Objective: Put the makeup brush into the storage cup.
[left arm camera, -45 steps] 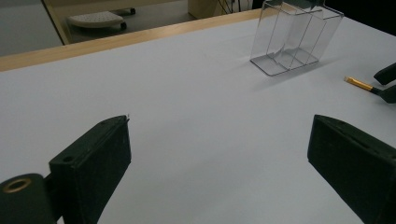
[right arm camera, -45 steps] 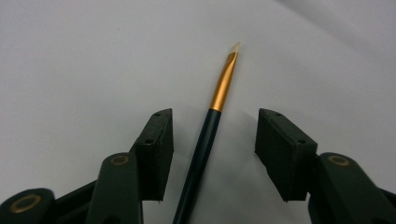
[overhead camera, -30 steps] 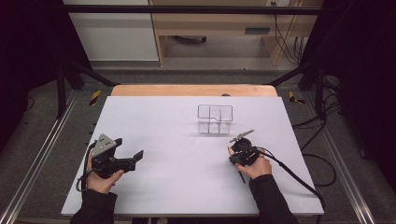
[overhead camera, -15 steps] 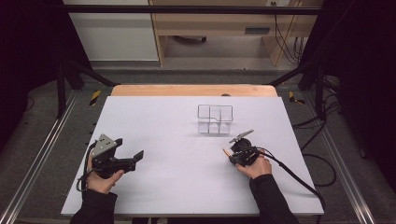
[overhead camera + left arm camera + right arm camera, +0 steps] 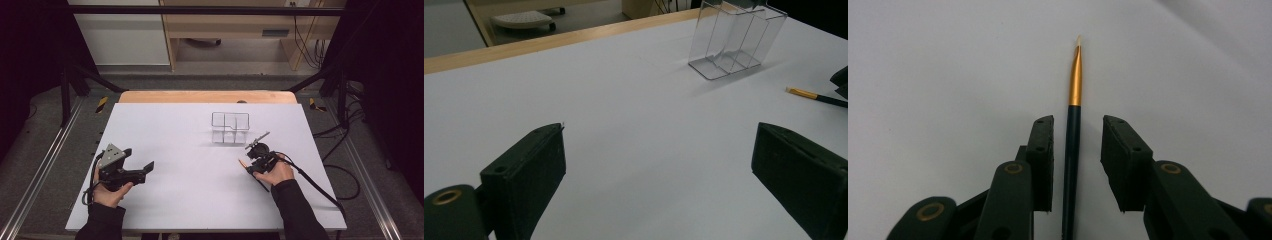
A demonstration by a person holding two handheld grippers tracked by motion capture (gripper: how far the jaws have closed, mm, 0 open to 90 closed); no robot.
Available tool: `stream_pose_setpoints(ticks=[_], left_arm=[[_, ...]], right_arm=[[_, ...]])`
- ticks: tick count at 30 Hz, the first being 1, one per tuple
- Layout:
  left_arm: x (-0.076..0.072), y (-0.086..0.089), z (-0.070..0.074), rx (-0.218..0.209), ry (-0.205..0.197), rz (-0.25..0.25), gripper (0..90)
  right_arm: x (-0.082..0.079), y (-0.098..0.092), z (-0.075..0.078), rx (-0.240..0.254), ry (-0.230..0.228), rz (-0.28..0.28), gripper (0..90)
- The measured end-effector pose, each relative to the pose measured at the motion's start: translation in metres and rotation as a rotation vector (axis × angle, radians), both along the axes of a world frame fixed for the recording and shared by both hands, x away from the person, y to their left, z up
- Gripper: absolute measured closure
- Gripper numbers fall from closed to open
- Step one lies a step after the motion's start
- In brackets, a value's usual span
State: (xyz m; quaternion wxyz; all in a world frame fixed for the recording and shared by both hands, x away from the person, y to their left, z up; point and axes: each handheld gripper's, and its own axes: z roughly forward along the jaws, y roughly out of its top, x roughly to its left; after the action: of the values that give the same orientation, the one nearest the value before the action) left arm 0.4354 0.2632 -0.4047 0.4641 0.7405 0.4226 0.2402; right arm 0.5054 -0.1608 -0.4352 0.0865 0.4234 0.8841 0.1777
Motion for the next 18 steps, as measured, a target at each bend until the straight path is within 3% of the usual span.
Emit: stream_pose_setpoints(ticks=[8,18], left_arm=[[0.0,-0.001,-0.001,0.003,0.002,-0.001,6.2],[0.0,-0.001,-0.001,0.003,0.003,0.0,6.3]], right_arm=[[0.002,0.004,-0.008,-0.035,0.055,0.003,71.9],[0.004,0.004,-0.012,-0.059,0.084,0.01,77.6]])
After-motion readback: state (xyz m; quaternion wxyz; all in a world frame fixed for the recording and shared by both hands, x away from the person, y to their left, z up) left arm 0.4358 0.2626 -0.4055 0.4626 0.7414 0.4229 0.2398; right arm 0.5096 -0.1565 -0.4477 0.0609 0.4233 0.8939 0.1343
